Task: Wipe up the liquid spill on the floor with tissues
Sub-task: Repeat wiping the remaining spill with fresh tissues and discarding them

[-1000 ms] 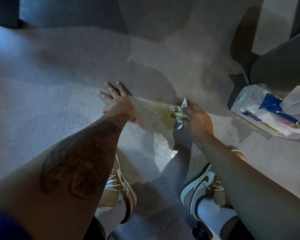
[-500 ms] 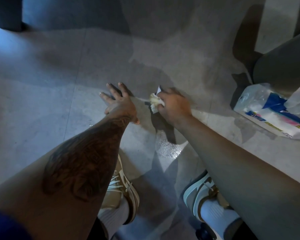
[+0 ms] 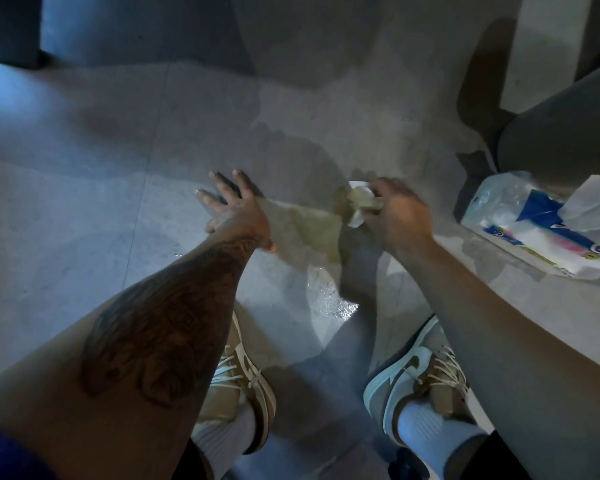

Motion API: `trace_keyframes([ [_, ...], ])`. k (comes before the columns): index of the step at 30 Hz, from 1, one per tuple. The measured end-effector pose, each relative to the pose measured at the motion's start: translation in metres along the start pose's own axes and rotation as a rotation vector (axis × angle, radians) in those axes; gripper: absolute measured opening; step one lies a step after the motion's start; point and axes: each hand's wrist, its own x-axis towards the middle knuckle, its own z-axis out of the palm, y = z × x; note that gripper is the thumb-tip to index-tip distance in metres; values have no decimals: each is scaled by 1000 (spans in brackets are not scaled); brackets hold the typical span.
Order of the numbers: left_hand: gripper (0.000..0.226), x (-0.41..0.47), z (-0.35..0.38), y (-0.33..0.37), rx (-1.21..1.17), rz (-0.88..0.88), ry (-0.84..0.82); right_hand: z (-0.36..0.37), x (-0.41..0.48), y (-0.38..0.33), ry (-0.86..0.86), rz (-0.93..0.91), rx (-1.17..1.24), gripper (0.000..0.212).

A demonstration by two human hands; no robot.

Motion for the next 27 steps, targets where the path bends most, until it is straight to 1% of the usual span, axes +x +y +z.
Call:
trace_keyframes([
  [3,159,1,1,1,-16,4,-1,1,-4,26,-16,65,-40,42],
  [6,157,1,2,0,-24,7,1,13,-12,30,-34,40,-23,50],
  [10,157,2,1,1,-26,-1,-5,24,-19,11,-154,-131,1,40],
  [11,157,3,1,1,-29,-1,-6,24,-18,7,-162,-156,14,37],
  [12,157,4,2,1,-33,-1,-6,22,-15,4,-147,-159,33,35],
  [14,157,5,2,0,-38,2,-1,15,-3,-3,-64,-127,71,33],
  [16,156,5,3,0,-39,4,2,6,14,-10,-12,-92,70,40],
  [17,156,5,3,0,-36,5,5,2,22,-12,-15,-91,54,44],
  [19,157,6,3,0,-26,7,19,3,35,-15,-56,-121,7,46],
  [22,158,8,6,1,-20,4,29,13,31,-15,-110,-189,-37,29],
  [24,159,8,6,1,-15,1,31,19,16,-14,-146,-275,-69,32],
  [26,158,6,6,1,-8,9,34,20,4,-11,-194,-299,-52,29],
  [27,158,6,6,0,-6,16,37,18,-1,-10,-213,-277,-31,30],
])
